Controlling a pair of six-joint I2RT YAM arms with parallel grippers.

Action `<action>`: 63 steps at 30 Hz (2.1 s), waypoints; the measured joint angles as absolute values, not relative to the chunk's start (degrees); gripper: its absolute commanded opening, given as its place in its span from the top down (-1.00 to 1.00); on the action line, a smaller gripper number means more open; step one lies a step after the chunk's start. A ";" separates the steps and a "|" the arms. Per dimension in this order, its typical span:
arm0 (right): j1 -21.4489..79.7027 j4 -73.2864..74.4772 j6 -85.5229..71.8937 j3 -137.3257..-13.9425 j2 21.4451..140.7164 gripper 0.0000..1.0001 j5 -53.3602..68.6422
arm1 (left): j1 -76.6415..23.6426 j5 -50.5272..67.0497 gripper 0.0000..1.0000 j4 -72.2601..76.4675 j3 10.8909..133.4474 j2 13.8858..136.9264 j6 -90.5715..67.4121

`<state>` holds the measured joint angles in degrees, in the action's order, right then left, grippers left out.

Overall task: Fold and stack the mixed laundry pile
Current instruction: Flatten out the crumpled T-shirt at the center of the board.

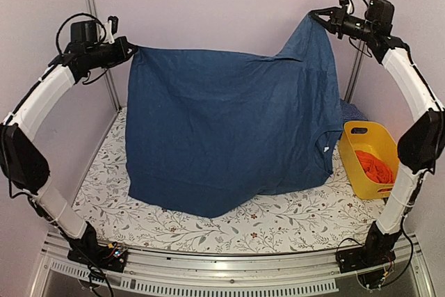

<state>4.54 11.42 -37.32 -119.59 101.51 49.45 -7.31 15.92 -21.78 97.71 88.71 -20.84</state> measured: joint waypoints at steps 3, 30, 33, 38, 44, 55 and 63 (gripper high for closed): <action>4.25 8.78 -41.52 -132.90 114.52 1.00 48.69 | -4.29 17.45 1.00 -21.19 105.14 98.19 -22.63; 7.84 -33.10 -60.20 -80.01 107.79 1.00 54.81 | 6.37 28.99 1.00 13.30 64.03 89.38 -27.31; 8.75 -26.59 -55.53 -66.57 105.86 1.00 54.78 | 5.58 28.82 1.00 11.14 54.59 89.38 -27.66; 9.02 -16.27 -46.52 -60.27 102.91 1.00 56.01 | 5.02 28.51 1.00 7.18 49.95 89.67 -27.75; 9.10 -1.80 -35.33 -61.67 102.76 1.00 55.66 | 4.75 28.25 1.00 -2.11 50.28 90.78 -27.53; 11.75 19.81 -29.15 -50.78 83.57 1.00 53.23 | -0.49 22.50 1.00 -27.07 49.80 77.19 -31.33; 19.86 28.84 -30.89 -36.58 74.50 1.00 49.54 | -4.58 15.81 1.00 -41.41 43.53 66.06 -36.97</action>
